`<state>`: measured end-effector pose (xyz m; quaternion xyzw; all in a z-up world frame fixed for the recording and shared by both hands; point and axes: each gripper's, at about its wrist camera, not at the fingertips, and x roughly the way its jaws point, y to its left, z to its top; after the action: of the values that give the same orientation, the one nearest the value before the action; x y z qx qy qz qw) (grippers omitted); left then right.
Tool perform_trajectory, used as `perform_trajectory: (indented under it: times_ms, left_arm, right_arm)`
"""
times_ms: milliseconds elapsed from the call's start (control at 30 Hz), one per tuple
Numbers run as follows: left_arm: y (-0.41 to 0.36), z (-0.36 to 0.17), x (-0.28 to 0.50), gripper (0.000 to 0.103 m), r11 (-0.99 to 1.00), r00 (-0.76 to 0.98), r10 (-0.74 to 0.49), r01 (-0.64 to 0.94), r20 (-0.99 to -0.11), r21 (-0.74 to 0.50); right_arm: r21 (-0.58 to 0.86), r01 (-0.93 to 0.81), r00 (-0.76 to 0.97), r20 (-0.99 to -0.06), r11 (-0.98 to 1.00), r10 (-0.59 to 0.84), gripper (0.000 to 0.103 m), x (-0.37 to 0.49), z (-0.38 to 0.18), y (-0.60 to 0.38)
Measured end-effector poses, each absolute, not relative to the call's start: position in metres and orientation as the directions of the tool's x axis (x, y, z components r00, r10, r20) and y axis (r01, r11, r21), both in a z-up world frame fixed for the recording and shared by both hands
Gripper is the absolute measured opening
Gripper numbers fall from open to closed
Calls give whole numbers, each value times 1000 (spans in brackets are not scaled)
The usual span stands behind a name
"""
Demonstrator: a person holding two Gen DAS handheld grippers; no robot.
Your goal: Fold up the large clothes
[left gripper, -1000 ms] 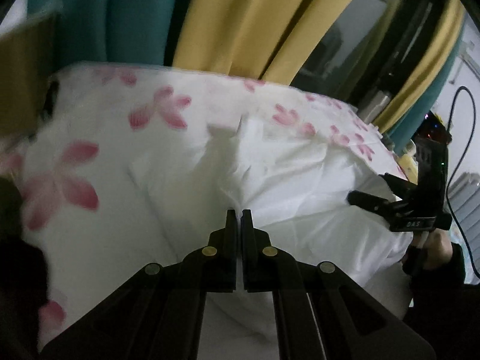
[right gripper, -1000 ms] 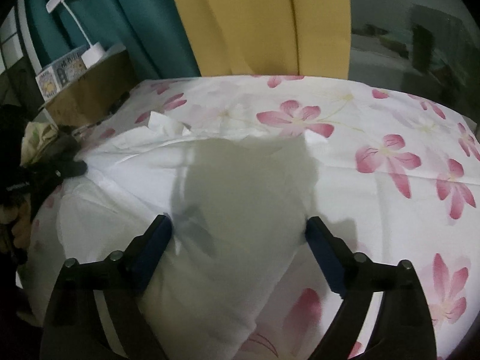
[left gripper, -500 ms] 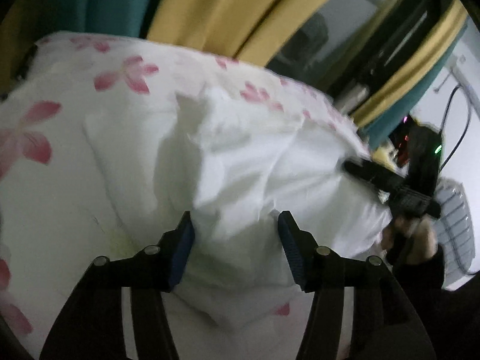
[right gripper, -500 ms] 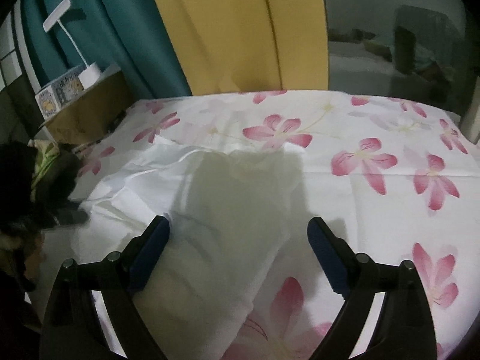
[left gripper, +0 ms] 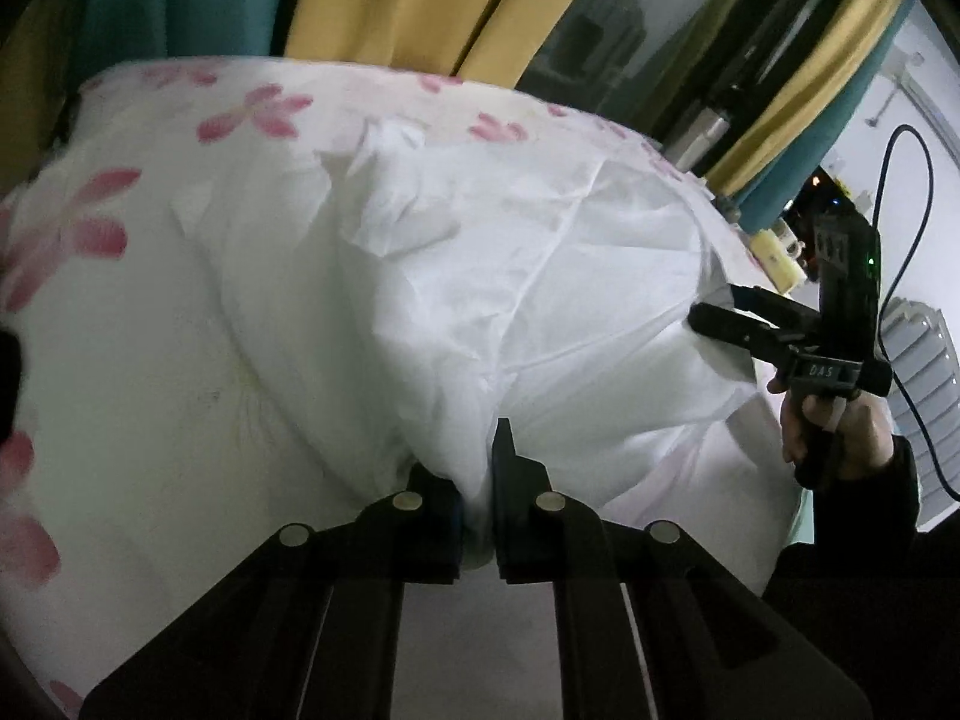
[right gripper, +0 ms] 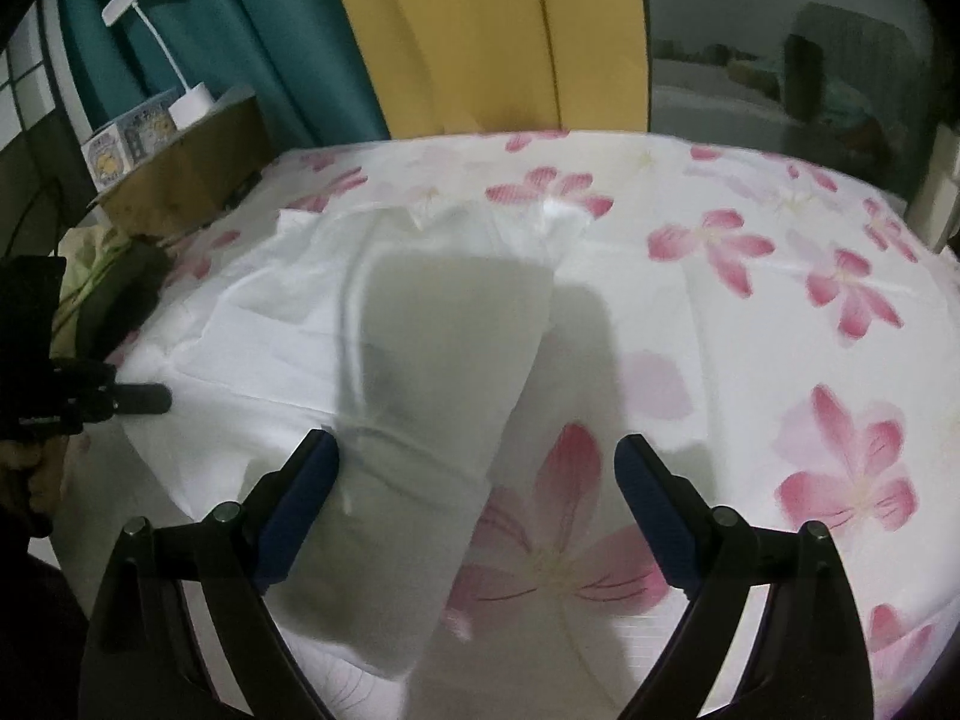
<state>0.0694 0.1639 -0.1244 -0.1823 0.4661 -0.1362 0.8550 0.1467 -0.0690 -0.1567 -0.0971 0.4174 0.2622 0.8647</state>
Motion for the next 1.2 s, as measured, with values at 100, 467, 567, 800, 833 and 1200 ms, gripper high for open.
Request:
perform_trajectory:
  times_ms: [100,467,567,800,833,1200]
  left_arm:
    - [167,-124,64,8,896,537,-394,41,-746,-443]
    - [194,-105,56,50,892,616,-316,-67,-722,-447]
    - [206,-104,59,59,888,638,-286,-103,-715,-447]
    - [234,-127,81,68,845,645,-283,-182,-710,-503]
    - [236,-131,85,68,838,642,-293,-184,-709,-514]
    - [235,-142,127,70,777,637,-444,-76,-630,-625]
  right_arm:
    - [69,-535,512,-767,842,388,93,146,-163,-68]
    - [22,-541,546,-751,841,371,94,139,-142,-63]
    - [14,-542,557,-743,840,371,94,137,-134,-64]
    - [26,-531,585,-712,847,388,94,137,-113,-70]
    - [27,-527,590,-708,849,389,94,139,-110,-71]
    - [84,-487,563,-731,869,386,94,171,-128,-78]
